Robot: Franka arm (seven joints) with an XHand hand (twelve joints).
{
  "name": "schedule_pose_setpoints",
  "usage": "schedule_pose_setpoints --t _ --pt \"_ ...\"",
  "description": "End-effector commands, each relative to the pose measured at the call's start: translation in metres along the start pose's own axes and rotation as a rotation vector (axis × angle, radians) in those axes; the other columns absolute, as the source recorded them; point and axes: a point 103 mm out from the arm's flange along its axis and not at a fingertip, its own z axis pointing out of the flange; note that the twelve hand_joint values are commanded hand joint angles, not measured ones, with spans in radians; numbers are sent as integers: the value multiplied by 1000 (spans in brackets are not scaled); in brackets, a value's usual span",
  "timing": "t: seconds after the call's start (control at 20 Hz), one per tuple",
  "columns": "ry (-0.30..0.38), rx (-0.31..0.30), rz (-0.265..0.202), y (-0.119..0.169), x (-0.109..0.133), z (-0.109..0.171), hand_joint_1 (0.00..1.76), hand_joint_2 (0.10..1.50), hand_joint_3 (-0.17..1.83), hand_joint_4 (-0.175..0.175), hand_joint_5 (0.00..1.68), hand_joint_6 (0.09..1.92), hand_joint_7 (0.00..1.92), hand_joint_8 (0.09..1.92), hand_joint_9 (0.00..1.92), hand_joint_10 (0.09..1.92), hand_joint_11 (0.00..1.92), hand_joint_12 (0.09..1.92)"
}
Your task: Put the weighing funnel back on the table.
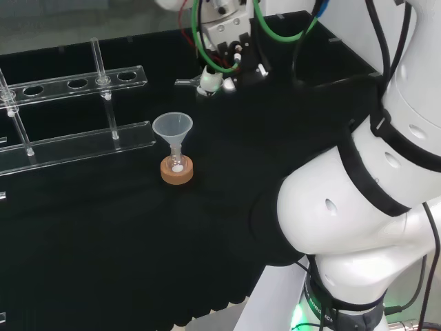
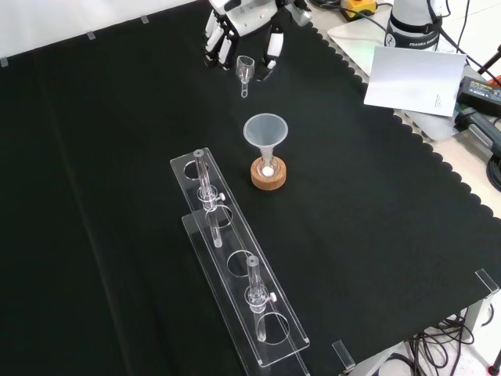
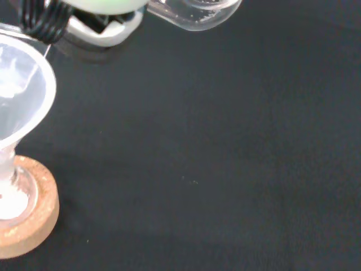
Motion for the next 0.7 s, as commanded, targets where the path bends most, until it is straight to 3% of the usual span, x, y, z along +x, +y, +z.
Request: schedule_pose_setpoints --t 0.05,0.7 --pt "77 -34 5 5 -14 6 1110 673 651 175 1242 728 635 650 1005 250 872 994" --pt "85 -28 7 16 -18 6 1110 674 649 175 1241 730 634 651 1005 250 871 996"
